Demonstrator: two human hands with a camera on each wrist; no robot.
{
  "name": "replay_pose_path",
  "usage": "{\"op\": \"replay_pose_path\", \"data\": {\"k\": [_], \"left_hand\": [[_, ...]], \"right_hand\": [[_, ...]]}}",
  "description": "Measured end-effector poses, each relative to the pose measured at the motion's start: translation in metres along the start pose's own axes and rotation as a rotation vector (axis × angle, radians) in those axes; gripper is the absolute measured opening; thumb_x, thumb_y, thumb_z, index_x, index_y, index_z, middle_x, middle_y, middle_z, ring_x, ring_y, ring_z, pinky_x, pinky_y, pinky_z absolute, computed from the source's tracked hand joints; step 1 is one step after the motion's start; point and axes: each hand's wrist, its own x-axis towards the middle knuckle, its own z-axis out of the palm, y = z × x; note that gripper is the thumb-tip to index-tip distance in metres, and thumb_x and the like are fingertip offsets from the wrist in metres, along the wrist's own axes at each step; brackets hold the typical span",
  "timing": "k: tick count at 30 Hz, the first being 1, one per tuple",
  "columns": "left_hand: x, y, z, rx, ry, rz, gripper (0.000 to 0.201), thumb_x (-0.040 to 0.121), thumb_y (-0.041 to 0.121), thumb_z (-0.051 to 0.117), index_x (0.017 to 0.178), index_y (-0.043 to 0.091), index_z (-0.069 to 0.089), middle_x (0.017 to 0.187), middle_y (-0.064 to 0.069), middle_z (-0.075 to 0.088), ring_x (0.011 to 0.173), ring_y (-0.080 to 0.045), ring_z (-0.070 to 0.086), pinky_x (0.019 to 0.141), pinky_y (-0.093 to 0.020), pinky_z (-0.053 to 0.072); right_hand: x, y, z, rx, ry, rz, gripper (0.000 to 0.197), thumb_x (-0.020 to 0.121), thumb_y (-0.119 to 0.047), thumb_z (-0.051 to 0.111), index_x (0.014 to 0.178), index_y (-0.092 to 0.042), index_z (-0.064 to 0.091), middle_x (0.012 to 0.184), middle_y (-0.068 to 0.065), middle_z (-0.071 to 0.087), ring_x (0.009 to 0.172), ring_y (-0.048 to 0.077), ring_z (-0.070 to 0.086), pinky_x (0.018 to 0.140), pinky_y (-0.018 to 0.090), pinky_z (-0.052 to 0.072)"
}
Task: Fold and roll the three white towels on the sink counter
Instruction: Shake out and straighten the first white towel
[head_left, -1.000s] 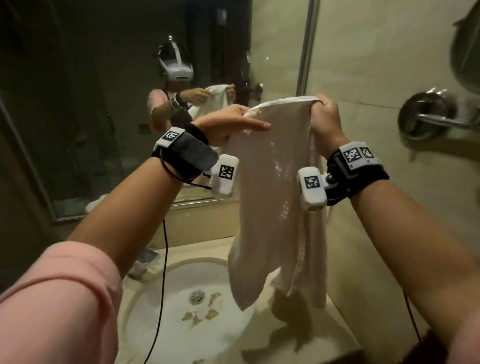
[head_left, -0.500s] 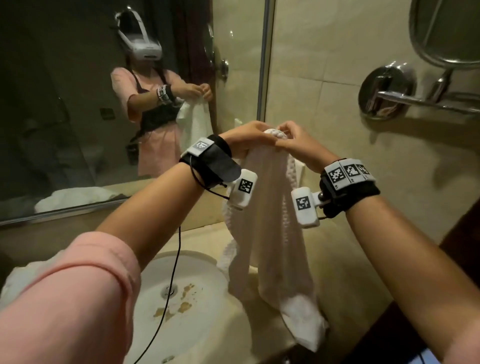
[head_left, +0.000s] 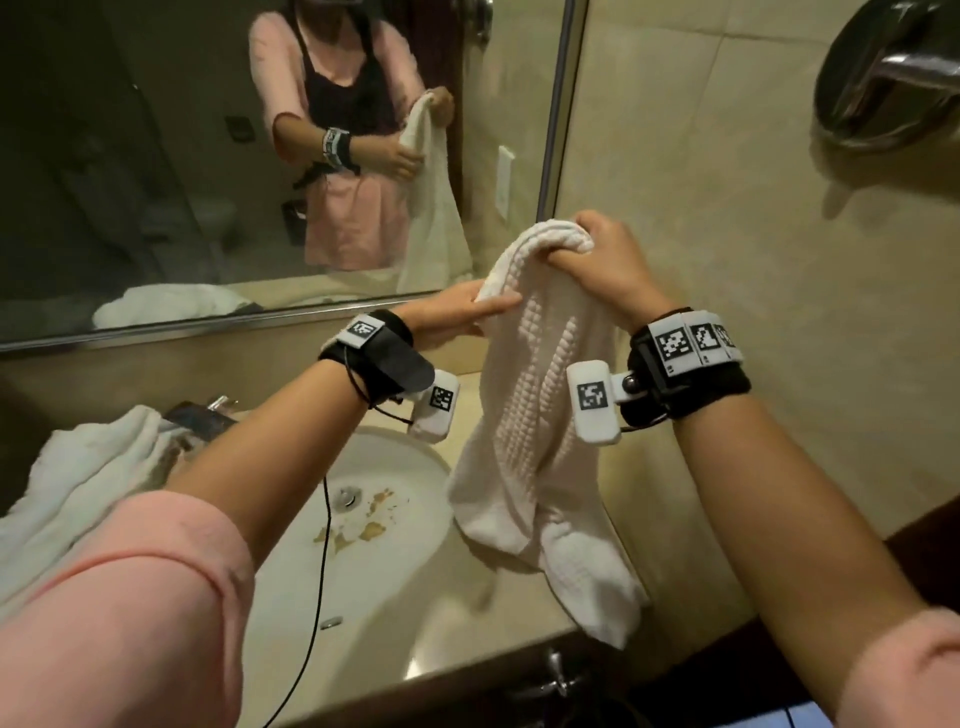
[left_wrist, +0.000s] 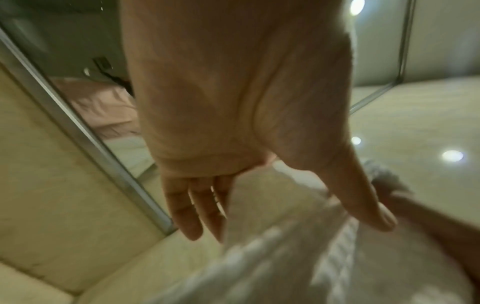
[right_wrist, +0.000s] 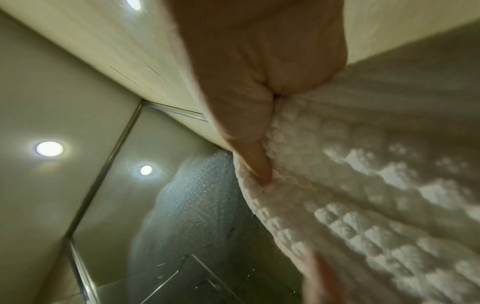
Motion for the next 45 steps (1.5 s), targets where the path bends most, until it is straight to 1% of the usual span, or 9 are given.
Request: {"op": "replay_pose_path", "data": {"k": [3, 5, 7, 11, 16, 26, 30, 34, 45], "left_hand": [[-0.007, -0.038, 0.006, 0.034, -0.028, -0.118, 0.042, 0.083, 0.041, 0.069, 0.12, 0.025, 0.053, 0.114, 0.018, 0.066, 0.108, 0.0, 0.061, 0.098, -0.033, 0.047], [-0.01, -0.062, 0.008, 0.002, -0.064, -0.182, 0.072, 0.067, 0.052, 0.078, 0.126, 0.023, 0.048, 0.125, 0.009, 0.062, 0.115, -0.008, 0.059, 0.099, -0.035, 0.048], [-0.012, -0.079, 0.013, -0.025, -0.211, -0.252, 0.066, 0.069, 0.049, 0.076, 0.125, 0.028, 0.051, 0.126, 0.007, 0.063, 0.117, -0.013, 0.06, 0.098, -0.034, 0.05], [-0.007, -0.112, 0.019, 0.043, -0.416, -0.409, 0.046, 0.078, 0.03, 0.074, 0.121, 0.025, 0.057, 0.121, 0.008, 0.065, 0.117, -0.015, 0.058, 0.104, -0.034, 0.044], [0.006, -0.159, 0.024, 0.419, -0.438, -0.542, 0.06, 0.081, 0.039, 0.072, 0.135, 0.021, 0.052, 0.138, 0.006, 0.052, 0.133, -0.016, 0.042, 0.111, -0.035, 0.033], [0.031, -0.228, 0.056, 0.461, -0.323, -0.341, 0.056, 0.09, 0.035, 0.063, 0.141, 0.023, 0.045, 0.151, 0.003, 0.038, 0.138, -0.018, 0.034, 0.116, -0.035, 0.023], [0.039, -0.222, 0.07, 0.368, -0.254, -0.292, 0.015, 0.098, 0.019, 0.051, 0.102, 0.008, 0.061, 0.11, -0.004, 0.056, 0.103, -0.017, 0.047, 0.089, -0.025, 0.034], [0.045, -0.2, 0.059, 0.194, -0.074, -0.358, 0.029, 0.101, 0.01, 0.034, 0.073, 0.014, 0.041, 0.077, -0.005, 0.046, 0.078, -0.023, 0.048, 0.073, -0.035, 0.045], [0.013, -0.032, -0.036, -0.567, 0.139, -0.223, 0.021, 0.099, 0.016, 0.047, 0.084, 0.006, 0.059, 0.063, -0.003, 0.061, 0.052, -0.011, 0.062, 0.05, -0.022, 0.052]], "right_hand": [[0.006, 0.003, 0.007, 0.11, 0.025, 0.04, 0.017, 0.078, -0.02, 0.073, 0.074, -0.02, 0.057, 0.072, -0.005, 0.06, 0.064, 0.002, 0.052, 0.055, 0.008, 0.04], [0.007, 0.003, 0.013, 0.207, 0.051, 0.063, 0.013, 0.077, -0.02, 0.074, 0.088, -0.016, 0.068, 0.084, 0.001, 0.069, 0.076, 0.01, 0.063, 0.069, 0.021, 0.051], [0.008, 0.002, 0.018, 0.245, 0.06, 0.083, 0.013, 0.079, -0.017, 0.073, 0.092, -0.018, 0.071, 0.088, 0.001, 0.071, 0.083, 0.011, 0.066, 0.078, 0.027, 0.053], [0.007, -0.001, 0.022, 0.293, 0.09, 0.128, 0.009, 0.081, -0.013, 0.07, 0.086, -0.02, 0.071, 0.079, -0.003, 0.069, 0.073, 0.003, 0.063, 0.074, 0.022, 0.051], [0.0, -0.005, 0.009, 0.358, 0.234, 0.203, 0.005, 0.081, -0.014, 0.071, 0.086, -0.016, 0.071, 0.08, -0.002, 0.069, 0.073, 0.004, 0.063, 0.072, 0.022, 0.05], [-0.014, -0.004, -0.024, 0.395, 0.297, 0.217, 0.017, 0.082, -0.014, 0.071, 0.099, -0.013, 0.069, 0.094, 0.002, 0.071, 0.086, 0.01, 0.066, 0.081, 0.025, 0.054], [-0.019, 0.001, -0.027, 0.388, 0.306, 0.23, 0.016, 0.083, -0.012, 0.069, 0.099, -0.012, 0.069, 0.091, 0.002, 0.071, 0.083, 0.011, 0.066, 0.079, 0.026, 0.055], [-0.021, 0.01, -0.028, 0.315, 0.3, 0.269, 0.021, 0.083, -0.015, 0.067, 0.103, -0.01, 0.067, 0.093, 0.003, 0.07, 0.085, 0.013, 0.065, 0.08, 0.03, 0.054], [-0.049, 0.026, 0.013, 0.53, 0.376, 0.44, 0.016, 0.091, -0.008, 0.056, 0.096, -0.02, 0.064, 0.095, 0.001, 0.068, 0.085, 0.012, 0.063, 0.081, 0.028, 0.052]]}}
